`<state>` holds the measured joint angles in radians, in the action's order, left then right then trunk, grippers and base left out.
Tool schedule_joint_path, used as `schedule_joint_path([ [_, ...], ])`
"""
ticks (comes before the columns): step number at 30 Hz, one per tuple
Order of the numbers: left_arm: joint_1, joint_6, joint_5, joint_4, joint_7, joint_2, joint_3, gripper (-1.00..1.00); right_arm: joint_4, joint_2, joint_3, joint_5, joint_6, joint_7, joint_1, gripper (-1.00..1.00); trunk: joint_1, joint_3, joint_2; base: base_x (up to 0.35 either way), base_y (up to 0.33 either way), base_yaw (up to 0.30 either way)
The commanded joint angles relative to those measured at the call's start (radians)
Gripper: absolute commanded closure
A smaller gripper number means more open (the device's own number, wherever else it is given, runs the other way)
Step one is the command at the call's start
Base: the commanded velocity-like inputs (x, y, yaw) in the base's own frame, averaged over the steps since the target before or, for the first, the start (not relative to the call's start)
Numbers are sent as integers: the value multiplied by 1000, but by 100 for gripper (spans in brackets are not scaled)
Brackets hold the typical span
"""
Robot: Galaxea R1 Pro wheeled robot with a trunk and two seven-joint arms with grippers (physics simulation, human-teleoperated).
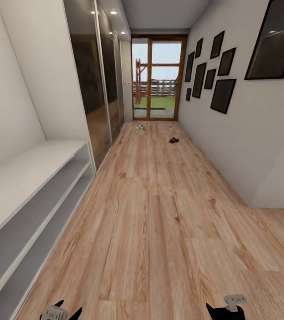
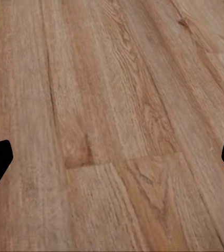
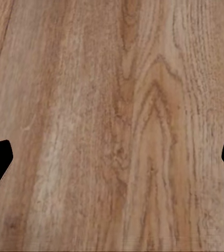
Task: Pick up the two gym shoes and the two sandals from the corridor floor and place them onto the hallstand (shoe rack) in the corridor, making sure they are on the rack and not on the floor. Arrange them so the two gym shoes are next to each other and the two sandals are next to each other.
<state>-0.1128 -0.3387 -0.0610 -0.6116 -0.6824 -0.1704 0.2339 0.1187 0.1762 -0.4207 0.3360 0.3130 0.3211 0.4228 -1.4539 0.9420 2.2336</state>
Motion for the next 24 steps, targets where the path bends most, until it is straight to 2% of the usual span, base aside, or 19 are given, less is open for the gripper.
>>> schedule_joint_path([
  [1, -1, 1, -6, 1, -8, 0, 2, -100, -1, 0, -9, 8, 3, 4, 1, -100, 0, 1, 0, 337, 0, 0],
  [24, -1, 1, -6, 1, -8, 0, 1, -100, -2, -3, -7, 9, 4, 2, 1, -100, 0, 1, 0, 337, 0, 0],
])
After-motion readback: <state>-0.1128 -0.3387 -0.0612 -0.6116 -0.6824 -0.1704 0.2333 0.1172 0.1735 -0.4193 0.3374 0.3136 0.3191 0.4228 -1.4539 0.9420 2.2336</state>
